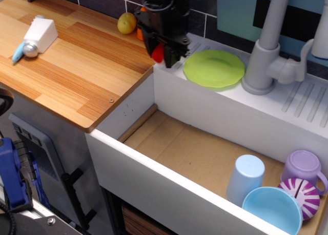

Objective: Put sushi on plate

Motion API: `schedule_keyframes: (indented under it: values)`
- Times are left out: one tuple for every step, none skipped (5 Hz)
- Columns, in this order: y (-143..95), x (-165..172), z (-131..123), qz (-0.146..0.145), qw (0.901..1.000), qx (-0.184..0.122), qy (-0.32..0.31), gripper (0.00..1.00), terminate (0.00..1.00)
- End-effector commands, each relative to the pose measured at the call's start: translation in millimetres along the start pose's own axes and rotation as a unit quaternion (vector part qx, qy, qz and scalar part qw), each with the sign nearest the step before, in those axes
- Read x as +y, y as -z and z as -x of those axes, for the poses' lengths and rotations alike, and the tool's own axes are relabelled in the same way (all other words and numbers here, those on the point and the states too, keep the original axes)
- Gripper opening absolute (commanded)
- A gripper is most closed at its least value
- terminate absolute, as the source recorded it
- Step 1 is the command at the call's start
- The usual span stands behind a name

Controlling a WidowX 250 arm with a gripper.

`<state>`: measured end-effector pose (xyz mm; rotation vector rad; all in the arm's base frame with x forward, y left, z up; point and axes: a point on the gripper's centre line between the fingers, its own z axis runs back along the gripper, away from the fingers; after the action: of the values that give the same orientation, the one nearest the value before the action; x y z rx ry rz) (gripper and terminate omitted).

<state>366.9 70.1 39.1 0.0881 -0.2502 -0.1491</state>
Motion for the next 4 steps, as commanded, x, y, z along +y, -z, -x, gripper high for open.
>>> schedule_keyframes:
  values:
    - [-26.4, -7.8, -28.9, -0.008, 0.9988, -0.046, -0.012, 0.0, 0.0]
    - [-20.4, -23.0, -37.5, -0.006, 0.9982, -0.057, -0.016, 0.0, 0.0]
    - [-14.1, -34.0, -43.3, -0.003, 0.9975, -0.068, -0.022, 0.0, 0.0]
    - [-6.1, -44.7, -41.6, 0.0, 0.9965, -0.077, -0.032, 0.0, 0.0]
